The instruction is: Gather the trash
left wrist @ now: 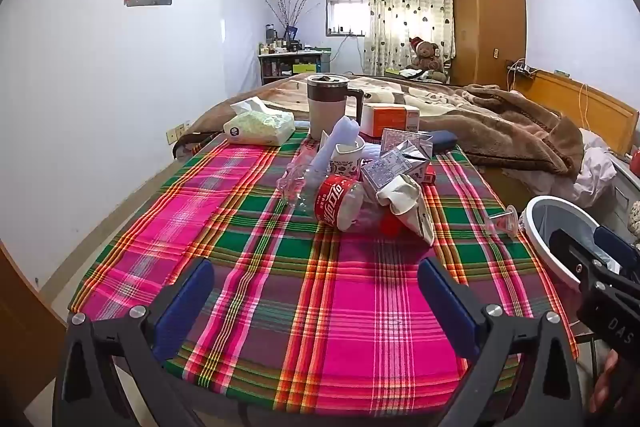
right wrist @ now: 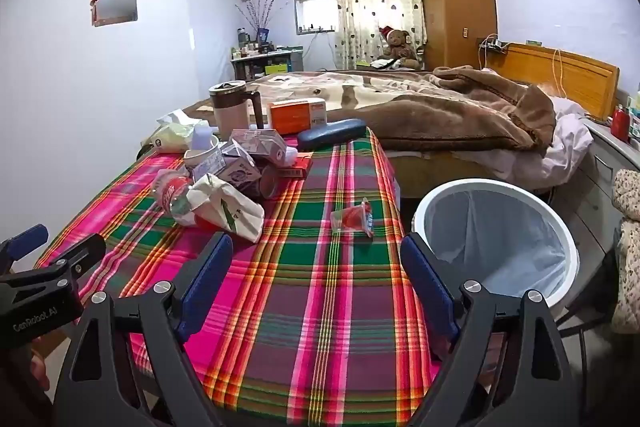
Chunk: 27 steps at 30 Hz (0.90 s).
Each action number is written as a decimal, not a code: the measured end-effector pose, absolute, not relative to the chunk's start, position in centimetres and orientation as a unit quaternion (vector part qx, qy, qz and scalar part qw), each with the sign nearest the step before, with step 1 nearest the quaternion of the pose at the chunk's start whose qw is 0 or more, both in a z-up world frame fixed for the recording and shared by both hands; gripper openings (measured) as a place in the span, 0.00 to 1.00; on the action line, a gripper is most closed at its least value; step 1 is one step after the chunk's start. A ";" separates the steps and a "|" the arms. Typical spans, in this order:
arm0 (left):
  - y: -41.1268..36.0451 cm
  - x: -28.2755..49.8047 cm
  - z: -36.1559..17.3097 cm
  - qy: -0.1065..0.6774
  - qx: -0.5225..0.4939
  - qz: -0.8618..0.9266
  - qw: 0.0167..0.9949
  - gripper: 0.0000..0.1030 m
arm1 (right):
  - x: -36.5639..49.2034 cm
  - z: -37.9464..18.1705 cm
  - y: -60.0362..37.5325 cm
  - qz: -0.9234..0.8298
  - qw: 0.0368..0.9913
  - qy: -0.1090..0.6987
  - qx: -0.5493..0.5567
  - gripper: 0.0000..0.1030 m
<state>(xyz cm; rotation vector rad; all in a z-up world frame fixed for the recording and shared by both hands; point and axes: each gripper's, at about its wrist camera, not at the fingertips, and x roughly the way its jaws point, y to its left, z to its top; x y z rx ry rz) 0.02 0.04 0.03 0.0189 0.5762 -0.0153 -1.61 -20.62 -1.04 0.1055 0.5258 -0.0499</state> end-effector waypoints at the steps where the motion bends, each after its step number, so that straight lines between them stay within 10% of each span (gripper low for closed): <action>1: 0.1 0.0 0.0 0.284 0.009 -0.008 0.959 1.00 | -1.6 -1.1 -20.7 -0.024 0.964 0.259 0.052 0.85; 27: -0.5 0.8 -0.4 0.284 0.011 -0.006 0.959 1.00 | -1.6 -0.9 -20.8 -0.044 0.964 0.261 0.037 0.85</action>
